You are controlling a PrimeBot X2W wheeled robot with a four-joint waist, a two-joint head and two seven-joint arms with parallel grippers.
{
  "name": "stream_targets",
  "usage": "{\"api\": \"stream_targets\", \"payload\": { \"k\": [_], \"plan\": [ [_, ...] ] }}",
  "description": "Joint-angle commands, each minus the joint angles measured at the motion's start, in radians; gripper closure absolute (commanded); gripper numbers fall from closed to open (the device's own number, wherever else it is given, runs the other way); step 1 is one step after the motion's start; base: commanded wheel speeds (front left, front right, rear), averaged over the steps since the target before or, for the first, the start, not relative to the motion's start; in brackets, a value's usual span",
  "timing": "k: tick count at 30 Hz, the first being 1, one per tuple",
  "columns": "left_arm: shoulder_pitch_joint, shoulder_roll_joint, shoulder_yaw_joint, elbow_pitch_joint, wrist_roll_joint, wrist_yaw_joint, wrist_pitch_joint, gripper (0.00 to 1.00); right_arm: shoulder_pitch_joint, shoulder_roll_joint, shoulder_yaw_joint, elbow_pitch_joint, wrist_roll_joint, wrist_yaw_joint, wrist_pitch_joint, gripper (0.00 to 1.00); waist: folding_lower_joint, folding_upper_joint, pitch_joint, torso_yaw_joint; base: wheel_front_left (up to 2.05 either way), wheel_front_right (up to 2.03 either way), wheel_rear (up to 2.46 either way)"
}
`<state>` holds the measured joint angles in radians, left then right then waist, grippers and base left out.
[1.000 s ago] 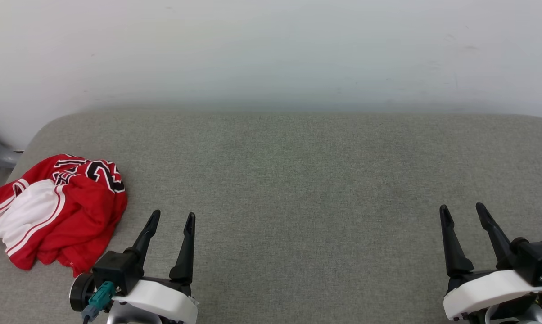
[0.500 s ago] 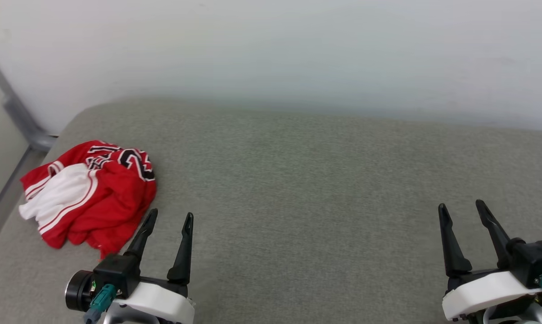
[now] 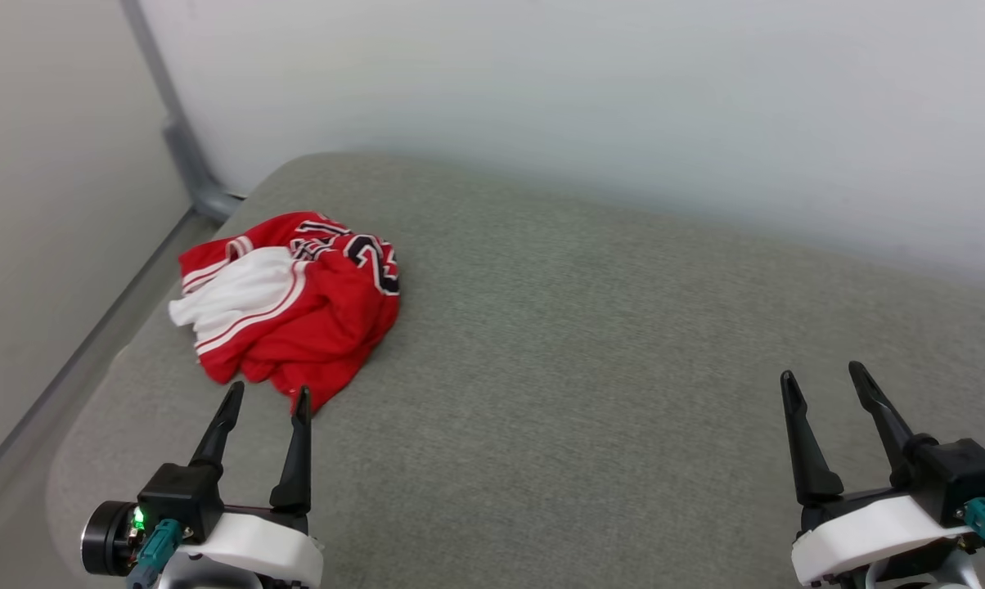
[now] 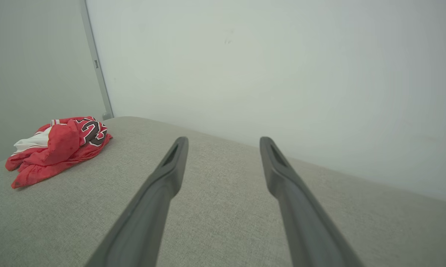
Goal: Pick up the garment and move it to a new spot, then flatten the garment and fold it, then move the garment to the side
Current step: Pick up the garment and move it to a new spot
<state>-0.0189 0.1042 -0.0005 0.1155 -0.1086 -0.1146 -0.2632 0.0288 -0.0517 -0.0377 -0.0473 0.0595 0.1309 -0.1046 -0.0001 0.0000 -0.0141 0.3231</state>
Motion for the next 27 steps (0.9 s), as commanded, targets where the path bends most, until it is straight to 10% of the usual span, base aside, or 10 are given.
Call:
{"api": "stream_targets", "payload": {
  "k": [1, 16, 27],
  "plan": [
    [0.008, -0.004, 0.004, 0.001, 0.002, -0.002, -0.002, 0.00, 0.001, 0.002, 0.001, 0.002, 0.003, 0.000, -0.001, 0.00, 0.0001, 0.0000, 0.000, 0.041, 0.00, 0.00, 0.00],
    [0.003, -0.020, 0.040, 0.005, -0.034, -0.014, -0.002, 0.00, -0.012, 0.002, 0.003, 0.016, 0.013, 0.000, -0.010, 0.00, 0.0001, 0.0000, 0.003, 0.128, 0.00, 0.00, 0.00],
    [-0.250, -0.001, 0.081, 0.166, -0.101, -0.015, 0.004, 0.00, -0.105, 0.002, 0.037, -0.070, -0.060, 0.000, 0.045, 0.00, 0.0001, 0.0000, 0.143, 0.051, 0.00, 0.00, 0.00]
  ]
}}
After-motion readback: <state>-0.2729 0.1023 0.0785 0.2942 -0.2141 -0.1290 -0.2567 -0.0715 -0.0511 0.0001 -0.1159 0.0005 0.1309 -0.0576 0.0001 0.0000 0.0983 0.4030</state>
